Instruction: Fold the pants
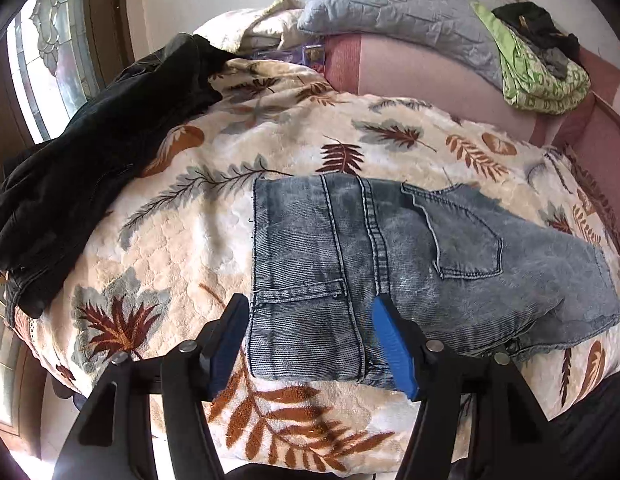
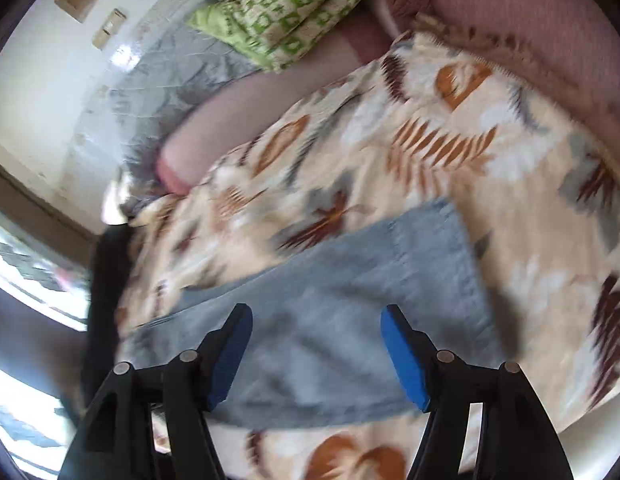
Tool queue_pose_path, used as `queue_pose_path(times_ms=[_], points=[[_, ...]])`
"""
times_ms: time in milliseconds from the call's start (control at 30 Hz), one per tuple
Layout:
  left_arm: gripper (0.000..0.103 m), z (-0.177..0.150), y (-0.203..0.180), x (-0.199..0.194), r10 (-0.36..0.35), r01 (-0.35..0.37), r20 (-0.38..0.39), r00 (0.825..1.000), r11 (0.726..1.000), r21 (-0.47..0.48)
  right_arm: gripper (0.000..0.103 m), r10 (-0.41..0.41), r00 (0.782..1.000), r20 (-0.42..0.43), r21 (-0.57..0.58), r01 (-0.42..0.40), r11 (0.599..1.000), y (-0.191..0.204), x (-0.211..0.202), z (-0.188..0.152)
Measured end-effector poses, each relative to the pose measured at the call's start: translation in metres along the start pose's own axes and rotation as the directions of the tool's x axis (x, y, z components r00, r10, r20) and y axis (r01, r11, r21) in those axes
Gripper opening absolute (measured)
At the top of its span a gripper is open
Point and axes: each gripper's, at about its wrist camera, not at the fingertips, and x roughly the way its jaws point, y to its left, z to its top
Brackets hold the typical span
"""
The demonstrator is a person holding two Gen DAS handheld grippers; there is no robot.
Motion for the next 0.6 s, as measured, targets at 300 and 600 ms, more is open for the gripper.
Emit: queue_pose_path(times_ms=[300,600], points=[[0.069,-0.023,0.042,-0.01,-0.13,0.115,-0.017,0.991,0.926,-0.36,0.07,0.268,0.922,-0.281,0.14,-0.237,0.961,0.103,0.155,-0.107],[0.074,-0.068,0.014,0.004,-0.434,0.388,0.081,0.897,0.686,-0.616,0.07,0.215,0.955,-0.206,0.231,-0.166,0.959,0.111,0.197,-0.099]])
